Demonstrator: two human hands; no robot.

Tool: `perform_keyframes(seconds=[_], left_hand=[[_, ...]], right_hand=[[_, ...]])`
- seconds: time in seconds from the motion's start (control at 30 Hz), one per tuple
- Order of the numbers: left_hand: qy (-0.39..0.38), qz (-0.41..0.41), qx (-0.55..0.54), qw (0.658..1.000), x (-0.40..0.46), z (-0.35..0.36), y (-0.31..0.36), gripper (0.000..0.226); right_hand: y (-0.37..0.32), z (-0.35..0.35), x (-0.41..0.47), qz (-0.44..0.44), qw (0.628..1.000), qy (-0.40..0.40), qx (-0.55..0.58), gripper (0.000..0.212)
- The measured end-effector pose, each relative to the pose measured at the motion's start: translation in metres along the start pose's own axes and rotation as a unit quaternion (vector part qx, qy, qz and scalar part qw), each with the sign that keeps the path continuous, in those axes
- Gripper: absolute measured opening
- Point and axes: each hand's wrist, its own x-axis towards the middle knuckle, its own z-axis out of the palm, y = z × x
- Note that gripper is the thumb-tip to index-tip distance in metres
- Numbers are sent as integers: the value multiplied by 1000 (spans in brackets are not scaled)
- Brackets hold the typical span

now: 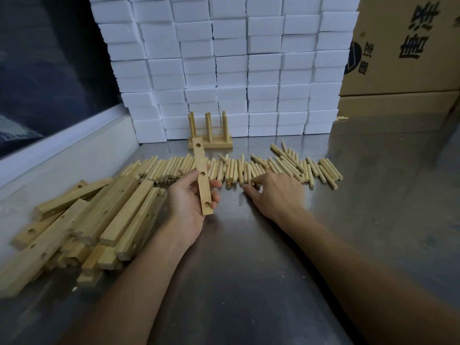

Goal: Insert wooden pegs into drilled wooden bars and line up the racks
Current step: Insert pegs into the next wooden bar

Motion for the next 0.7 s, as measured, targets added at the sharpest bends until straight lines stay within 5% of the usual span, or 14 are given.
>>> perform_keyframes(seconds=[0.27,0.43,0.53,0.7], left_hand=[[-5,-6,10,1000,0,2,-1,32],[4,-7,36,999,4,1,-3,25],[10,13,73,997,6,-1,-5,25],[20,15,88,996,7,-1,-6,16]], right_hand=[[1,-2,0,54,997,11,46,27],[6,-12,-4,104,957,101,250,11],[10,-15,-4,144,873,132,447,12],[25,-24,1,235,665,50,707,7]])
